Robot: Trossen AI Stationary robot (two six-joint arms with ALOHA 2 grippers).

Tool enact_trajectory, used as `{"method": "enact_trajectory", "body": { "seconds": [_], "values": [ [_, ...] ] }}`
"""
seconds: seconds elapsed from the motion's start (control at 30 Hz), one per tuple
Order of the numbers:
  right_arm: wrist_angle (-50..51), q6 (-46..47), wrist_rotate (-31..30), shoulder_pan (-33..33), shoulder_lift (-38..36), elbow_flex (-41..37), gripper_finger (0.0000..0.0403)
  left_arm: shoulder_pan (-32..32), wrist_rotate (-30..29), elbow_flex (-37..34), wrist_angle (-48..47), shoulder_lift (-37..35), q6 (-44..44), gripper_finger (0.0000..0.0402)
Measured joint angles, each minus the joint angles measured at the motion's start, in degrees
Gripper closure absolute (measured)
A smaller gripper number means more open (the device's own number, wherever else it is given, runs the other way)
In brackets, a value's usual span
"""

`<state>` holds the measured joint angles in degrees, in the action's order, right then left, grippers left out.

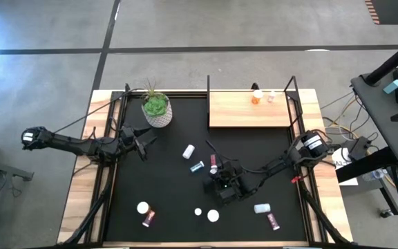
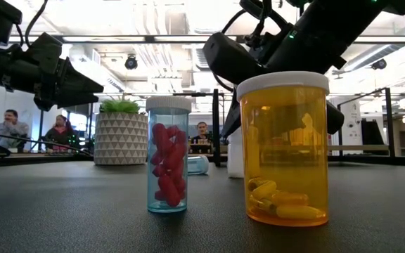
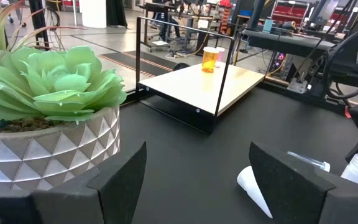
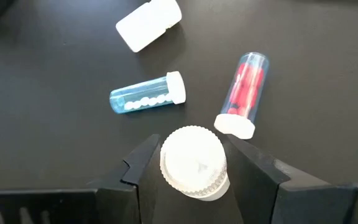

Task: Pick and place medicine bottles onto shelf by color
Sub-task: Put the middle white pill bottle on the shelf

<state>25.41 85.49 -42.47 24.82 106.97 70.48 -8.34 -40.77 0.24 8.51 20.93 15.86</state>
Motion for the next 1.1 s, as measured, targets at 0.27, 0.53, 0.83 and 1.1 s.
{"method": "enact_trajectory", "body": {
  "seconds": [0.27, 0.53, 0.83, 1.1],
  "values": [
    [10.53, 3.67, -5.79, -0.11, -1.59, 2.36, 0.0248, 0.0, 0.01, 0.01, 0.0, 0.02, 0.0, 0.0132],
    [28.23, 12.39, -12.77, -2.36, -7.61, 2.34, 0.0248, 0.0, -0.01, 0.0, 0.0, 0.0, 0.0, 0.0132],
    [34.89, 11.14, -12.92, -14.58, -15.99, -2.22, 0.0248, 0.0, -0.01, 0.0, 0.0, 0.02, -0.01, 0.0132],
    [16.18, -1.42, -11.48, -27.25, -21.68, -12.91, 0.0249, 0.0, 0.02, 0.0, 0.0, 0.0, 0.0, 0.0132]
  ]
}}
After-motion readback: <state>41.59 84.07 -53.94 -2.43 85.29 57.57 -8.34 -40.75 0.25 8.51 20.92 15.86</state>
